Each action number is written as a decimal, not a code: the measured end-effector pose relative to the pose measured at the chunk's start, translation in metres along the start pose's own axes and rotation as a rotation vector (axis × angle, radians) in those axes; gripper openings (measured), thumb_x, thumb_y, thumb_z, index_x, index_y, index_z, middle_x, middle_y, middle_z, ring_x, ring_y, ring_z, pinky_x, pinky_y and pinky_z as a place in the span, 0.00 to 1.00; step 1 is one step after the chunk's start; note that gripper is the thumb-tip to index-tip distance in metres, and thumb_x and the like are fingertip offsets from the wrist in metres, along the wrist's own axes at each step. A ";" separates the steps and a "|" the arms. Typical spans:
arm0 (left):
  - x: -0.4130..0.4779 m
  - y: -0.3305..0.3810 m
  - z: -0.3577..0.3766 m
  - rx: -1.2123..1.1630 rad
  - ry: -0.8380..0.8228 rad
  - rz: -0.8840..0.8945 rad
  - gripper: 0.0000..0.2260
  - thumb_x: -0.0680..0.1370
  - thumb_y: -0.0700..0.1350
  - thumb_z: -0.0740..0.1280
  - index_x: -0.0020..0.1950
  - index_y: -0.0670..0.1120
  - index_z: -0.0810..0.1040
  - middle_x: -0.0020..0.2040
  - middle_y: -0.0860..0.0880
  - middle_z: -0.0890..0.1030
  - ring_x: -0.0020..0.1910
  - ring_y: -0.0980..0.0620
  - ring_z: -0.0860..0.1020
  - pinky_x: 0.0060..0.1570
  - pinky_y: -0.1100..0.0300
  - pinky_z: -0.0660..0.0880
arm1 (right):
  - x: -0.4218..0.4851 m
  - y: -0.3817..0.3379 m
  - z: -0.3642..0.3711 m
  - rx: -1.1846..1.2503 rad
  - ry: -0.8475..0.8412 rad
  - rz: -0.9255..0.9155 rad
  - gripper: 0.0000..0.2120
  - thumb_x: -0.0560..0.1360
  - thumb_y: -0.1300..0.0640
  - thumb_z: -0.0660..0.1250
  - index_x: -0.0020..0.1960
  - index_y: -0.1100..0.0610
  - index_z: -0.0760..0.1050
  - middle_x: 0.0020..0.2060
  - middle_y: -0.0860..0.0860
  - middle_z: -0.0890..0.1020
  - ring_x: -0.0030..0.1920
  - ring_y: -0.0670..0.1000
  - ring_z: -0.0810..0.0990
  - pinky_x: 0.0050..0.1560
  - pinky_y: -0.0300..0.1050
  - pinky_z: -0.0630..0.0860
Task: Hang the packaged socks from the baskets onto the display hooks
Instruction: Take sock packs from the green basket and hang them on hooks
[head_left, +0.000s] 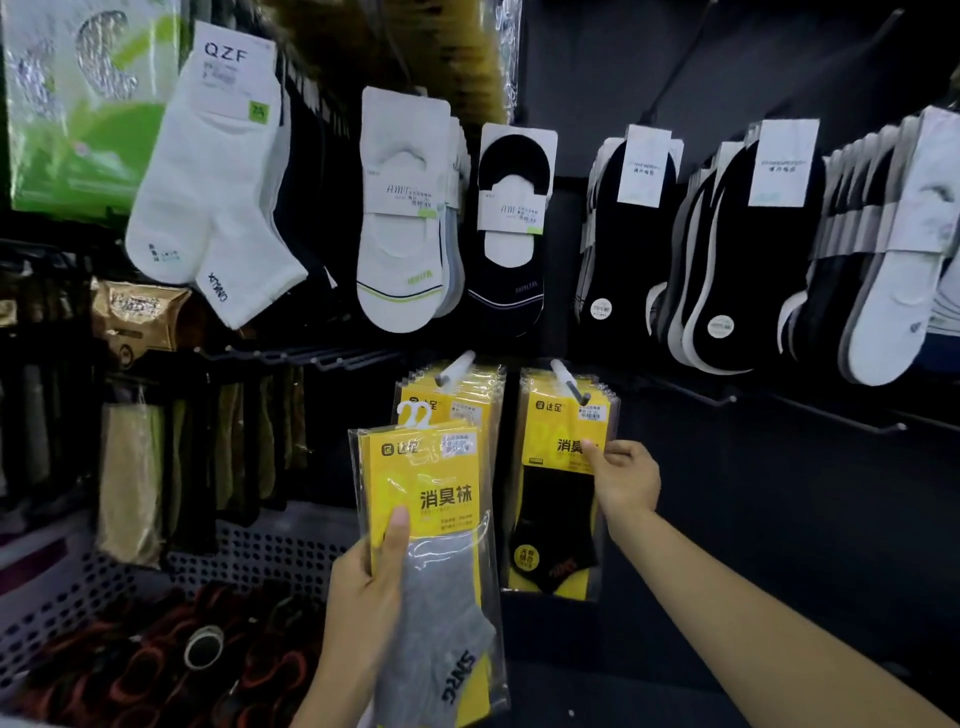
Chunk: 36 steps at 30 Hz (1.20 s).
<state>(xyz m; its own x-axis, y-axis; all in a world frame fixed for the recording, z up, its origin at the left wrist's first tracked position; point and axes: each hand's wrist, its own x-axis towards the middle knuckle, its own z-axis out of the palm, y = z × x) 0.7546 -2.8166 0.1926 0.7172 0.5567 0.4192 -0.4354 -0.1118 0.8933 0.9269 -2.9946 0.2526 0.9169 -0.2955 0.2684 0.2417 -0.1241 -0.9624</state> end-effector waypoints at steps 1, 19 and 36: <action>0.000 -0.001 0.000 -0.002 -0.005 -0.008 0.20 0.71 0.61 0.61 0.37 0.47 0.82 0.27 0.56 0.80 0.26 0.63 0.77 0.28 0.74 0.69 | 0.001 0.001 -0.001 -0.016 0.018 0.016 0.14 0.72 0.52 0.72 0.52 0.56 0.73 0.50 0.52 0.80 0.46 0.49 0.76 0.45 0.41 0.71; -0.027 0.001 0.041 -0.068 -0.166 -0.138 0.08 0.70 0.56 0.69 0.37 0.55 0.85 0.36 0.53 0.85 0.35 0.58 0.84 0.29 0.70 0.74 | -0.111 0.002 -0.047 0.211 -0.450 -0.126 0.09 0.72 0.52 0.71 0.50 0.55 0.77 0.47 0.52 0.82 0.47 0.47 0.81 0.43 0.38 0.78; -0.010 0.010 0.007 0.156 0.069 -0.052 0.23 0.75 0.60 0.59 0.26 0.50 0.55 0.22 0.55 0.55 0.20 0.58 0.57 0.25 0.62 0.61 | -0.045 -0.029 -0.063 0.278 -0.275 -0.141 0.02 0.78 0.58 0.63 0.47 0.55 0.74 0.37 0.48 0.84 0.38 0.45 0.83 0.40 0.39 0.79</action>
<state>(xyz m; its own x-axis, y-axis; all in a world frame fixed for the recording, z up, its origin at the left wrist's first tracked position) 0.7470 -2.8284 0.1986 0.6951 0.6198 0.3642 -0.3050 -0.2044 0.9302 0.8589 -3.0374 0.2715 0.9101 -0.0254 0.4136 0.4134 0.1259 -0.9018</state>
